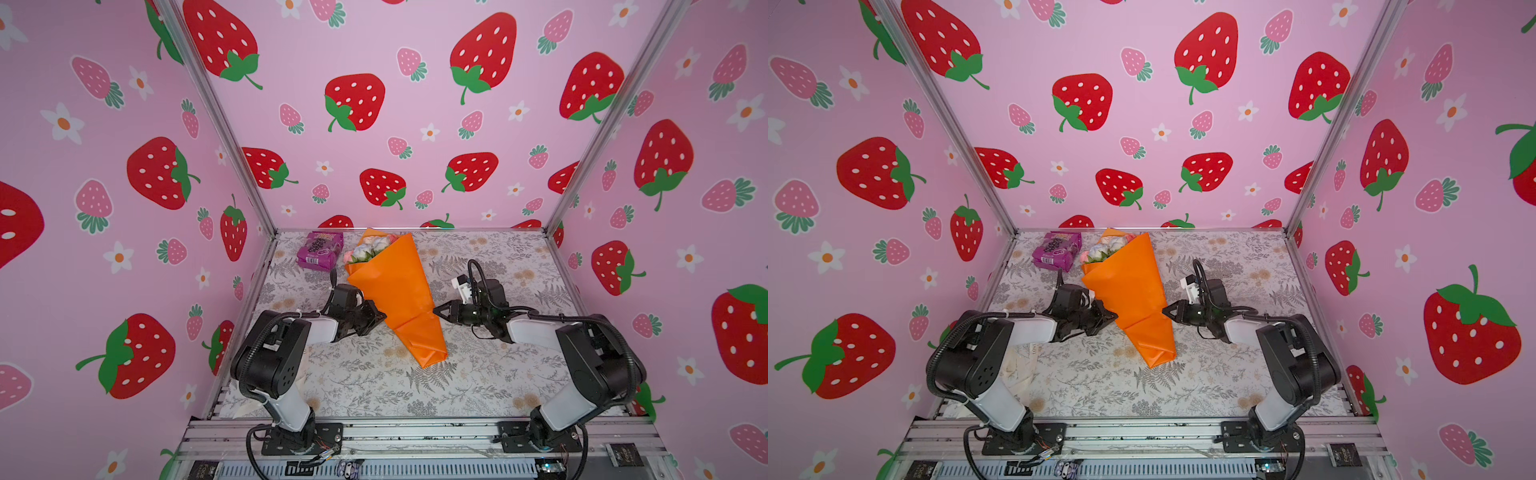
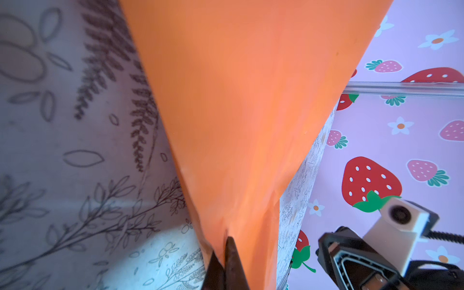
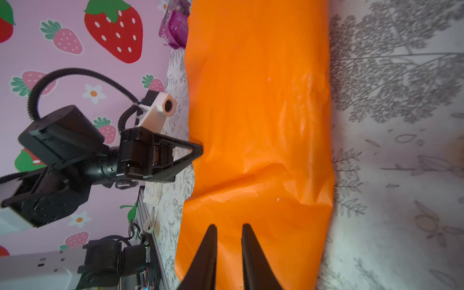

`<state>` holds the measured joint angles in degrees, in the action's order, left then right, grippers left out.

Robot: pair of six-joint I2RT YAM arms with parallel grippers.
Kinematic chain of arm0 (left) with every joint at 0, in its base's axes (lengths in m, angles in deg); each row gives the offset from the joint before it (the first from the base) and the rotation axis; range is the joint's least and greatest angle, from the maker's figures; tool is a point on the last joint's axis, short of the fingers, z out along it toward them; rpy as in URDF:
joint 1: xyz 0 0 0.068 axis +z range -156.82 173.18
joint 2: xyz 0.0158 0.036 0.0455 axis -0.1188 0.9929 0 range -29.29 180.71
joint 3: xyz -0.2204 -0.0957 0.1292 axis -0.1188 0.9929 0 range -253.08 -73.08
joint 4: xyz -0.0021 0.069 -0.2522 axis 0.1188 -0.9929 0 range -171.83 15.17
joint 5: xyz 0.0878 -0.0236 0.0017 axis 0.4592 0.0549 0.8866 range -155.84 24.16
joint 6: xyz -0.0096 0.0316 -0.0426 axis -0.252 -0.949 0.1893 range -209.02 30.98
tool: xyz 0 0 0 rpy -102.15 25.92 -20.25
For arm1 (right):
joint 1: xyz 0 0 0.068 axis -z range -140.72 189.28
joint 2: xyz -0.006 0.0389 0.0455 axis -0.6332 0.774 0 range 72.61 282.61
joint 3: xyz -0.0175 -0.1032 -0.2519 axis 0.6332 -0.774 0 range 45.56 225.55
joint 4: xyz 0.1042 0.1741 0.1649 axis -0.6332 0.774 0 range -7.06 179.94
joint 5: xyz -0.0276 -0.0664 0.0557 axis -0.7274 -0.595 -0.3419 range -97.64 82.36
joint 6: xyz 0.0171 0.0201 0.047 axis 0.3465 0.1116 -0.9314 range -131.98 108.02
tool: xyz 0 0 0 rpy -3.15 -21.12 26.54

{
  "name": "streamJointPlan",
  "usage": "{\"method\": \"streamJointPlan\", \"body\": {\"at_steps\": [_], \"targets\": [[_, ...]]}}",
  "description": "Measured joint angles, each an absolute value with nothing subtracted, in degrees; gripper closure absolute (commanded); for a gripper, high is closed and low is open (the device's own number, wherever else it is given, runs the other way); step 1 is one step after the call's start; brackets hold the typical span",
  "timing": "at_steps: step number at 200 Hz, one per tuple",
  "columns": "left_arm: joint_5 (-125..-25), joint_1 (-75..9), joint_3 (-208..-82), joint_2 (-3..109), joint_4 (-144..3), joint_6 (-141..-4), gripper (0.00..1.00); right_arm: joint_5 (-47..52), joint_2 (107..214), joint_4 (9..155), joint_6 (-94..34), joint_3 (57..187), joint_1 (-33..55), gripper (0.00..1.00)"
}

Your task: Tie the bouquet of fake flowers

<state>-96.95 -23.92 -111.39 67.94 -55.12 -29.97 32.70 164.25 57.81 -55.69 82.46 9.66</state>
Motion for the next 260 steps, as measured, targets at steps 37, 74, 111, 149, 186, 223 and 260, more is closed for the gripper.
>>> {"method": "streamJointPlan", "body": {"at_steps": [37,74,111,149,186,223,260], "targets": [[-96.95,-23.9,-111.39,67.94,-55.12,-29.86,1.0,33.59,163.33,59.58,-55.45,75.42,4.08,0.79],[-96.95,-23.9,-111.39,67.94,-55.14,-29.76,1.0,34.14,165.05,58.95,-55.49,70.2,2.23,0.79],[-96.95,-23.9,-111.39,67.94,-55.34,-29.8,1.0,33.79,163.13,60.3,-55.01,69.74,2.23,0.79],[-97.08,-23.9,-111.39,67.94,-55.36,-29.82,1.0,33.35,153.91,67.21,-54.38,70.72,2.6,0.83],[-97.37,-23.9,-111.39,67.94,-55.34,-29.82,1.0,31.41,151.87,70.05,-53.81,72.52,5.53,0.86],[-97.45,-23.9,-111.39,67.92,-55.34,-29.82,0.99,29.5,157.75,72.06,-52.32,73.02,6.18,0.87],[-97.87,-23.9,-111.36,67.83,-55.39,-29.95,0.78,27.91,159.22,73.48,-50.81,72.08,6.18,0.88]]}}
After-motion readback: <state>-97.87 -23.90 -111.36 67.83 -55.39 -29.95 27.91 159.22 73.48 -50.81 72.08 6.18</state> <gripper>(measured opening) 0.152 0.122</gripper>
